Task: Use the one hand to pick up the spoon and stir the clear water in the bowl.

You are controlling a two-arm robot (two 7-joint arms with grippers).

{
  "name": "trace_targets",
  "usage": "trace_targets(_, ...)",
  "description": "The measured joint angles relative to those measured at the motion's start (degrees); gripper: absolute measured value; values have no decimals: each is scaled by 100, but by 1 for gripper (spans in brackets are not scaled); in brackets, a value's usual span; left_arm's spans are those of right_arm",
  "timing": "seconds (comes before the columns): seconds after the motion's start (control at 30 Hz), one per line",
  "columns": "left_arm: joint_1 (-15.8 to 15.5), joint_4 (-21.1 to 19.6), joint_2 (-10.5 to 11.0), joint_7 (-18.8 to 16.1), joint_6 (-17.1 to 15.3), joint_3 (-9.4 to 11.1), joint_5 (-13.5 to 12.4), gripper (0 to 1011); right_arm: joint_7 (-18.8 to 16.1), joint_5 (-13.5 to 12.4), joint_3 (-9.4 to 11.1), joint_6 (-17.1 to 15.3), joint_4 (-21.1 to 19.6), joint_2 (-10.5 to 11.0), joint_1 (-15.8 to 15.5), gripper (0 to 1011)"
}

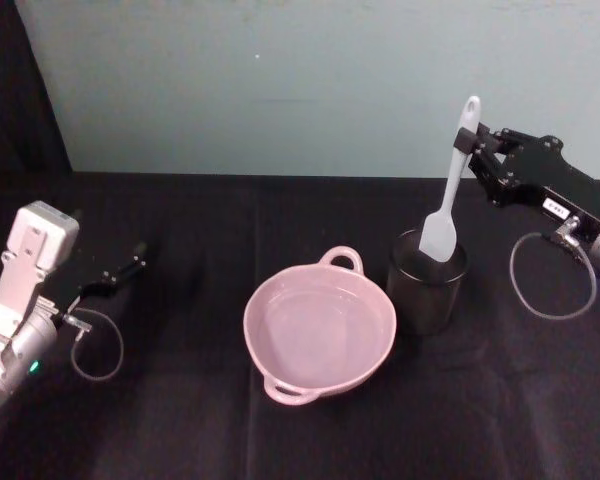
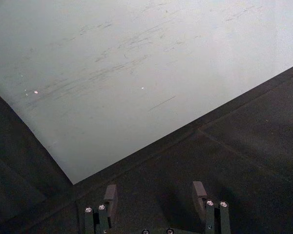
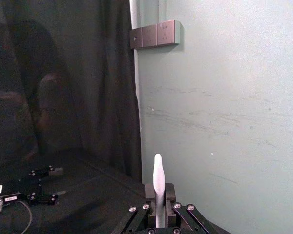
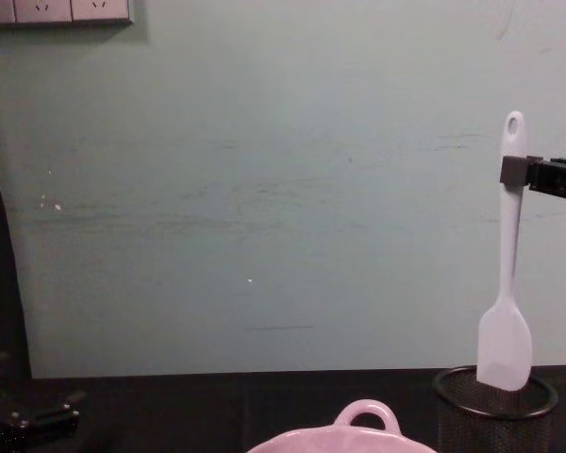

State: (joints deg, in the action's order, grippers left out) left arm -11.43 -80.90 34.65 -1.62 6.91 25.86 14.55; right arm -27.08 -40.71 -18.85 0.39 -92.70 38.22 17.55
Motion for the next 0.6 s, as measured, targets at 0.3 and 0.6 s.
trace_targets(0.3,0,0,0,0,0,0,0,1005,-2,-27,-4,6,21,-4,-5,117)
trace_targets(0.6,0,0,0,0,0,0,0,1005,-5,-36,-8,10,29,-8,-9,117)
